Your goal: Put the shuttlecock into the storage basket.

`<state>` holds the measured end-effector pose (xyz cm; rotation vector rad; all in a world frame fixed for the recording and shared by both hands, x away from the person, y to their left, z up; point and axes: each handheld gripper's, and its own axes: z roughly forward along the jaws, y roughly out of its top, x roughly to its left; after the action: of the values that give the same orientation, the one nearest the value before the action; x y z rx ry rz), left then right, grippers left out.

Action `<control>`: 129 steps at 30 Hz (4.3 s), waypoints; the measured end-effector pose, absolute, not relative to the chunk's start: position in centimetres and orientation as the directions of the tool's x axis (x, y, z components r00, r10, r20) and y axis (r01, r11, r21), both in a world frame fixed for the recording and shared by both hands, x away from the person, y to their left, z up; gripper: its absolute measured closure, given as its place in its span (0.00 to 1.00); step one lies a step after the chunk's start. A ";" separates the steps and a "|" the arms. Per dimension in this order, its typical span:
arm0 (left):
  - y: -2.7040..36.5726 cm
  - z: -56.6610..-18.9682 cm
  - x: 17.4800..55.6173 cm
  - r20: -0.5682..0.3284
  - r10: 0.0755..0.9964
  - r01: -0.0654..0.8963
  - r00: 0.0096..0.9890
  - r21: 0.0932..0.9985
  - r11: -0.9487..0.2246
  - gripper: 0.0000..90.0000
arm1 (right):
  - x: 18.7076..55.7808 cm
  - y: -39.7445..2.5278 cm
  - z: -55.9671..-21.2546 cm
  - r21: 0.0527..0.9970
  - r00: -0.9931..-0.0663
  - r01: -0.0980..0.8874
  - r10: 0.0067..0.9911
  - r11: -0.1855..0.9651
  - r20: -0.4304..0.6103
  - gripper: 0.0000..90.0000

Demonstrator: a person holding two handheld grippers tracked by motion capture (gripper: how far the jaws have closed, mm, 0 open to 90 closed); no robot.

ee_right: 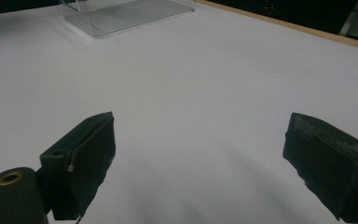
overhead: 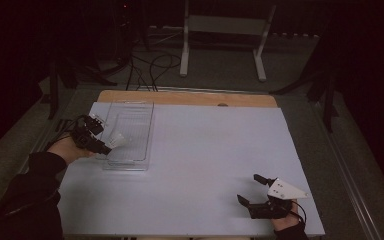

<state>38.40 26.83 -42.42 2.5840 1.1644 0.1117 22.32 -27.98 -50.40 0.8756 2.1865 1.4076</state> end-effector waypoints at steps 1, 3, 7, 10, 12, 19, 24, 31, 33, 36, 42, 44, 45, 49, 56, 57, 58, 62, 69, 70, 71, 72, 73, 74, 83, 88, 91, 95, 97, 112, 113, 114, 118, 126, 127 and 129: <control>26.8 -42.4 38.4 -0.057 0.741 0.719 0.669 0.301 -0.626 0.72 | 22.3 -28.0 -50.4 0.908 -0.727 0.290 0.687 0.301 0.004 0.10; 26.8 -42.4 38.4 -0.054 0.744 0.722 0.666 0.301 -0.623 0.72 | 22.3 -28.0 -50.4 0.908 -0.728 0.291 0.686 0.300 0.006 0.10; 26.8 -42.2 38.5 -0.093 0.753 0.734 0.652 0.328 -0.595 0.67 | 22.3 -28.0 -50.4 0.909 -0.726 0.290 0.688 0.299 0.006 0.10; 26.7 -42.1 38.4 -0.079 0.756 0.737 0.650 0.310 -0.601 0.61 | 22.3 -28.0 -50.4 0.911 -0.724 0.287 0.689 0.298 0.003 0.10; 26.5 -41.8 38.4 -0.067 0.767 0.742 0.638 0.320 -0.589 0.53 | 22.3 -28.1 -50.4 0.912 -0.722 0.287 0.692 0.294 0.004 0.10; 26.0 -41.3 38.3 -0.056 0.783 0.749 0.620 0.340 -0.569 0.32 | 22.3 -28.0 -50.4 0.911 -0.724 0.287 0.689 0.297 0.003 0.10; 25.7 -41.3 38.4 -0.069 0.792 0.757 0.607 0.351 -0.550 0.21 | 22.3 -28.0 -50.4 0.910 -0.723 0.290 0.691 0.296 0.005 0.10; 25.1 -41.0 38.2 -0.075 0.777 0.737 0.625 0.386 -0.555 0.01 | 22.3 -28.0 -50.4 0.910 -0.725 0.289 0.689 0.296 0.006 0.10; 24.7 -40.8 38.1 -0.060 0.773 0.724 0.632 0.402 -0.561 0.00 | 22.3 -28.1 -50.4 0.911 -0.726 0.290 0.688 0.293 0.010 0.10; 24.4 -40.6 38.1 -0.050 0.767 0.709 0.640 0.421 -0.565 0.00 | 22.3 -28.1 -50.4 0.911 -0.725 0.291 0.689 0.294 0.009 0.10; 23.3 -40.3 37.9 -0.045 0.736 0.662 0.676 0.475 -0.579 0.00 | 22.3 -28.1 -50.4 0.910 -0.723 0.291 0.691 0.294 0.009 0.10; 23.0 -40.3 37.9 -0.046 0.729 0.654 0.682 0.484 -0.581 0.00 | 22.4 -28.1 -50.4 0.910 -0.722 0.295 0.692 0.293 0.012 0.10; 22.7 -40.2 37.9 -0.050 0.728 0.652 0.684 0.489 -0.579 0.00 | 22.4 -28.1 -50.4 0.909 -0.721 0.296 0.693 0.293 0.011 0.10; 22.3 -40.0 37.9 -0.054 0.727 0.651 0.685 0.493 -0.577 0.00 | 22.4 -28.1 -50.4 0.909 -0.720 0.296 0.693 0.292 0.012 0.10; 21.3 -39.3 37.8 -0.066 0.692 0.593 0.719 0.577 -0.561 0.00 | 22.4 -28.1 -50.5 0.909 -0.723 0.299 0.691 0.290 0.017 0.10; 21.1 -39.2 37.7 -0.060 0.689 0.585 0.722 0.585 -0.562 0.00 | 22.4 -28.1 -50.5 0.908 -0.722 0.300 0.692 0.292 0.016 0.10; 21.1 -39.2 37.7 -0.060 0.689 0.585 0.722 0.585 -0.562 0.00 | 22.4 -28.1 -50.5 0.908 -0.722 0.300 0.691 0.291 0.017 0.10; 20.1 -38.8 37.5 -0.043 0.661 0.551 0.750 0.594 -0.586 0.00 | 22.4 -28.1 -50.5 0.908 -0.721 0.303 0.693 0.288 0.021 0.10; 18.6 -38.6 37.5 -0.059 0.618 0.522 0.784 0.602 -0.604 0.00 | 22.5 -28.1 -50.6 0.907 -0.723 0.305 0.690 0.290 0.022 0.10; 18.6 -38.6 37.5 -0.059 0.618 0.522 0.784 0.602 -0.604 0.00 | 22.5 -28.1 -50.6 0.907 -0.723 0.305 0.690 0.290 0.022 0.10; 18.3 -38.7 37.5 -0.042 0.611 0.505 0.791 0.608 -0.613 0.00 | 22.5 -28.1 -50.6 0.907 -0.723 0.306 0.690 0.289 0.024 0.10; 18.3 -38.7 37.5 -0.042 0.611 0.505 0.791 0.608 -0.613 0.00 | 22.5 -28.1 -50.6 0.907 -0.723 0.306 0.690 0.290 0.023 0.10; 17.9 -38.8 37.5 -0.044 0.605 0.506 0.795 0.597 -0.622 0.00 | 22.5 -28.1 -50.6 0.907 -0.723 0.308 0.691 0.288 0.026 0.10; 17.9 -38.8 37.5 -0.044 0.605 0.506 0.795 0.597 -0.622 0.00 | 22.5 -28.1 -50.6 0.907 -0.723 0.308 0.690 0.288 0.027 0.10; 15.4 -39.1 37.2 -0.027 0.553 0.455 0.832 0.602 -0.656 0.00 | 22.5 -28.2 -50.6 0.908 -0.724 0.307 0.689 0.286 0.028 0.10; 14.4 -39.4 37.0 -0.039 0.514 0.429 0.857 0.609 -0.667 0.00 | 22.5 -28.1 -50.6 0.905 -0.727 0.312 0.686 0.289 0.032 0.10; 13.6 -39.7 36.6 -0.069 0.460 0.386 0.885 0.660 -0.644 0.00 | 22.4 -28.1 -50.6 0.907 -0.727 0.307 0.686 0.287 0.029 0.10; 12.9 -40.0 36.5 -0.066 0.434 0.366 0.898 0.659 -0.657 0.00 | 22.4 -28.2 -50.5 0.907 -0.726 0.307 0.687 0.287 0.028 0.10; 12.2 -40.4 36.2 -0.071 0.414 0.354 0.908 0.660 -0.663 0.00 | 22.4 -28.2 -50.5 0.907 -0.727 0.305 0.686 0.289 0.026 0.10; 10.8 -43.1 34.6 -0.098 0.368 0.331 0.925 0.684 -0.650 0.00 | 22.4 -28.2 -50.4 0.910 -0.728 0.300 0.685 0.287 0.024 0.10; 10.8 -43.4 34.4 -0.106 0.359 0.330 0.927 0.684 -0.651 0.00 | 22.4 -28.2 -50.5 0.909 -0.728 0.302 0.685 0.288 0.025 0.10; 10.8 -43.4 34.4 -0.106 0.359 0.330 0.927 0.684 -0.651 0.00 | 22.4 -28.1 -50.5 0.908 -0.728 0.304 0.685 0.288 0.026 0.10; 10.5 -44.0 34.0 -0.110 0.346 0.325 0.932 0.680 -0.657 0.00 | 22.4 -28.1 -50.5 0.908 -0.730 0.301 0.683 0.290 0.024 0.10; 9.9 -45.0 32.8 -0.124 0.311 0.312 0.942 0.663 -0.681 0.00 | 22.4 -28.1 -50.5 0.908 -0.728 0.303 0.685 0.291 0.024 0.10; 9.8 -45.3 32.5 -0.128 0.301 0.307 0.945 0.661 -0.685 0.00 | 22.4 -28.1 -50.5 0.907 -0.728 0.303 0.685 0.291 0.024 0.10; 9.6 -45.5 32.2 -0.131 0.294 0.305 0.947 0.656 -0.691 0.00 | 22.4 -28.1 -50.5 0.907 -0.727 0.306 0.686 0.290 0.026 0.10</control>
<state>32.20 9.60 -45.51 2.3723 0.4204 -0.0203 22.37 -28.14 -50.48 0.8932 2.1962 1.4175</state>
